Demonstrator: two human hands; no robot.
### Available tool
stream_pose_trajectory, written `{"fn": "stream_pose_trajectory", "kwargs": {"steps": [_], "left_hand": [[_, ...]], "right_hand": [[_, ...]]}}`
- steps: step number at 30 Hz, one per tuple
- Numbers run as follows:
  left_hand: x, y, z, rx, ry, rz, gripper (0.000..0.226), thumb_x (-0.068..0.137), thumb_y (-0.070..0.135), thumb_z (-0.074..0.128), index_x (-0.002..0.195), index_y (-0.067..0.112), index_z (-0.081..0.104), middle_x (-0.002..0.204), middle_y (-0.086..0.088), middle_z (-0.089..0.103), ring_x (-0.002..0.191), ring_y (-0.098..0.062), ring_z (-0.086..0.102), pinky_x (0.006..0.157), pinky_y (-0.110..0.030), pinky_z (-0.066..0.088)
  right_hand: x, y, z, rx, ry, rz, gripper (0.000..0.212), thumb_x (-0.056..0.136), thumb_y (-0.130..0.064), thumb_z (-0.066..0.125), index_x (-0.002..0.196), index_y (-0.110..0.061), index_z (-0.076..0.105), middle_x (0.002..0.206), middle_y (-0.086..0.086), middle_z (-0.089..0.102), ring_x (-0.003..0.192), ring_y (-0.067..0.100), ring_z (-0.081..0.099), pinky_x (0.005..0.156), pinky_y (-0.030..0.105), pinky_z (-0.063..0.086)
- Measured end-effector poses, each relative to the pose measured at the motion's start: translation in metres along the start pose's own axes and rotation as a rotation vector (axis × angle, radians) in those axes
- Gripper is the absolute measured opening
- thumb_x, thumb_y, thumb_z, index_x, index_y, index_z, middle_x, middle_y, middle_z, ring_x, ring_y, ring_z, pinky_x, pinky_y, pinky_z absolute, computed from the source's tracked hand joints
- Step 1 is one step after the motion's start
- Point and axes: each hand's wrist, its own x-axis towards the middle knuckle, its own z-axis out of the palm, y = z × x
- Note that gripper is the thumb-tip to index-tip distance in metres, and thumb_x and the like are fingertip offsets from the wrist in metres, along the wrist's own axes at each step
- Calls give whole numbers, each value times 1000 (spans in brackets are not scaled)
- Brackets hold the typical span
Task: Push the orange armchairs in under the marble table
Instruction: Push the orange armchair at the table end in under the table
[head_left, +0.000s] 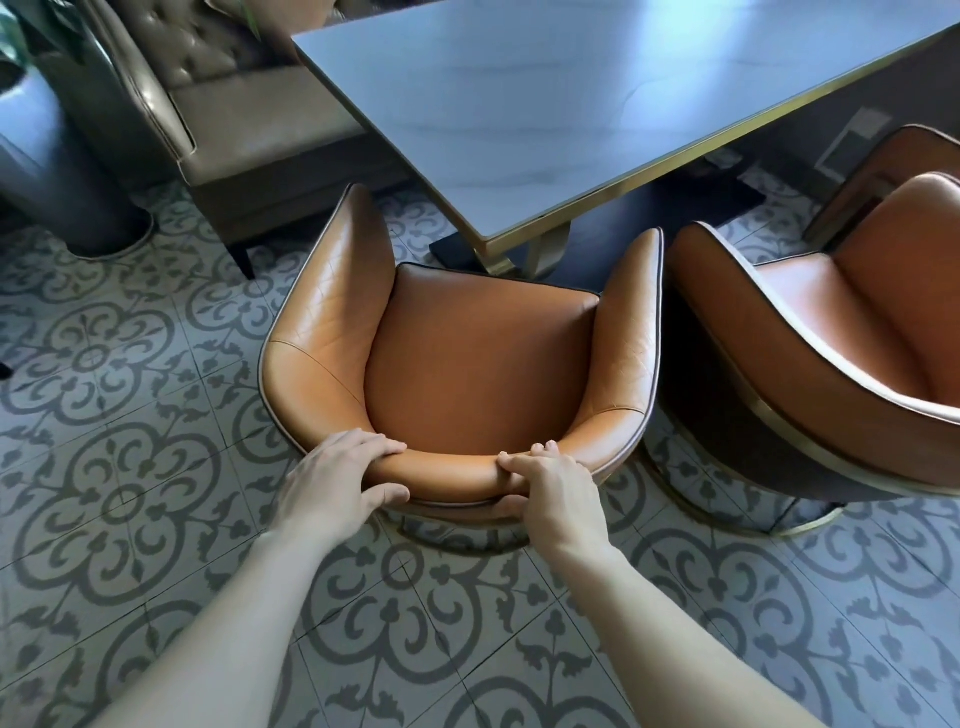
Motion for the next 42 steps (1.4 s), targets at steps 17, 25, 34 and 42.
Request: {"fn": "stream_pose_trajectory", "kwargs": {"steps": [17,25,34,42], "left_hand": [[25,-5,-1,-96,-4,35,50,80,51,75,126,43,57,127,18,53,125,-9,39,104,-35,38],[-12,25,-10,147,-76,38,65,91,62,52,147,33,37,156,4,35,145,-19,24,121,-43,14],[-49,139,-55,190,-196,144,93,73,90,38,152,42,24,163,3,22,150,-19,10,122,-49,3],[-83,297,-78,219,-258,200,112,58,100,36,153,47,8,166,2,1,151,-23,-8,118,-58,-8]], "right_hand": [[12,-9,-6,-90,-60,38,53,90,-29,76,139,-33,55,122,-2,51,122,33,45,96,44,43],[-49,-20,-54,-262,-192,117,84,86,-66,66,156,-37,29,159,5,33,152,30,21,119,58,27],[-107,-2,-163,-282,-161,254,108,71,-99,38,160,-45,10,173,9,9,159,29,1,120,72,4],[-175,82,-289,-251,-115,301,121,56,-109,22,159,-50,3,174,7,1,159,30,-5,115,79,0]]}}
